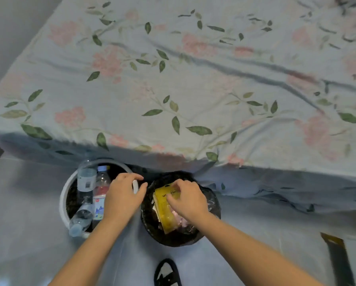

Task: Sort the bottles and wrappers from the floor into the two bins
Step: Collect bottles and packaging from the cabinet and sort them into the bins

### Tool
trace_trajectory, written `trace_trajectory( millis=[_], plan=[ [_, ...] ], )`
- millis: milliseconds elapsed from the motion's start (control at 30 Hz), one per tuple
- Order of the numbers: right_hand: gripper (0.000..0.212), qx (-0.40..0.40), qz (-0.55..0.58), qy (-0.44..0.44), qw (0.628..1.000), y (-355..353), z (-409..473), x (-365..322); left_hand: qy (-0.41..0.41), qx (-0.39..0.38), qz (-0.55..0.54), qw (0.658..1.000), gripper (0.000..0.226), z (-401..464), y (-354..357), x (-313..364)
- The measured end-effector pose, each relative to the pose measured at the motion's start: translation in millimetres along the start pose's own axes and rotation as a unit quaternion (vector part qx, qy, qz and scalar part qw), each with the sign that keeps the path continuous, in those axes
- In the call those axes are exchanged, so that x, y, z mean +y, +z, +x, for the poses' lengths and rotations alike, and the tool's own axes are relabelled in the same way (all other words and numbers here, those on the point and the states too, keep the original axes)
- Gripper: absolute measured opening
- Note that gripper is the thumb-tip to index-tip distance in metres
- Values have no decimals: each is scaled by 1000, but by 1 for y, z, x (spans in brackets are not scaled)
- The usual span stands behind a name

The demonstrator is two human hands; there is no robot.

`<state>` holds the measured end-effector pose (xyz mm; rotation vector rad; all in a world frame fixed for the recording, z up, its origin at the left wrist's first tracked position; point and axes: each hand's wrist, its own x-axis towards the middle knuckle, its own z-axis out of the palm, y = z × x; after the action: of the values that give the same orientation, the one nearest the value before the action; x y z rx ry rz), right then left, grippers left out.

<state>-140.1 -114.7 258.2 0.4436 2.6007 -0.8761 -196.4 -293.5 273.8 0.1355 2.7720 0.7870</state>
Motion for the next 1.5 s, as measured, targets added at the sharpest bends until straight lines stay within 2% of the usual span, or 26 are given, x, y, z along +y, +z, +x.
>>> trace_trajectory(
  millis=[167, 333, 467, 600, 767, 1000, 1200, 1300, 1400, 1500],
  plan=[
    [39, 77, -54, 19, 995, -104, -43, 88, 141, -45, 135, 980, 24, -11, 20, 136],
    [43, 161, -92, 82, 979, -209, -111, 202, 302, -98, 221, 922, 44, -31, 68, 272],
    [41, 255, -95, 150, 950, -277, -181, 296, 394, -126, 235, 880, 51, -64, 112, 383],
    [41, 331, -77, 229, 912, -325, -262, 375, 455, -162, 218, 848, 45, -117, 159, 481],
    [36, 362, -57, 311, 877, -356, -367, 452, 550, -192, 190, 790, 47, -207, 225, 576],
    [37, 407, 17, 414, 814, -327, -484, 523, 622, -266, 167, 717, 25, -338, 304, 630],
    [43, 417, 59, 534, 734, -286, -564, 596, 665, -310, 175, 657, 28, -396, 361, 637],
    [41, 452, 97, 553, 693, -275, -588, 632, 663, -328, 180, 648, 32, -413, 374, 643],
    [45, 426, 118, 559, 702, -268, -595, 668, 661, -335, 182, 646, 31, -423, 383, 653],
    [65, 376, 165, 591, 694, -259, -593, 700, 654, -338, 173, 654, 27, -428, 389, 662]
  ],
)
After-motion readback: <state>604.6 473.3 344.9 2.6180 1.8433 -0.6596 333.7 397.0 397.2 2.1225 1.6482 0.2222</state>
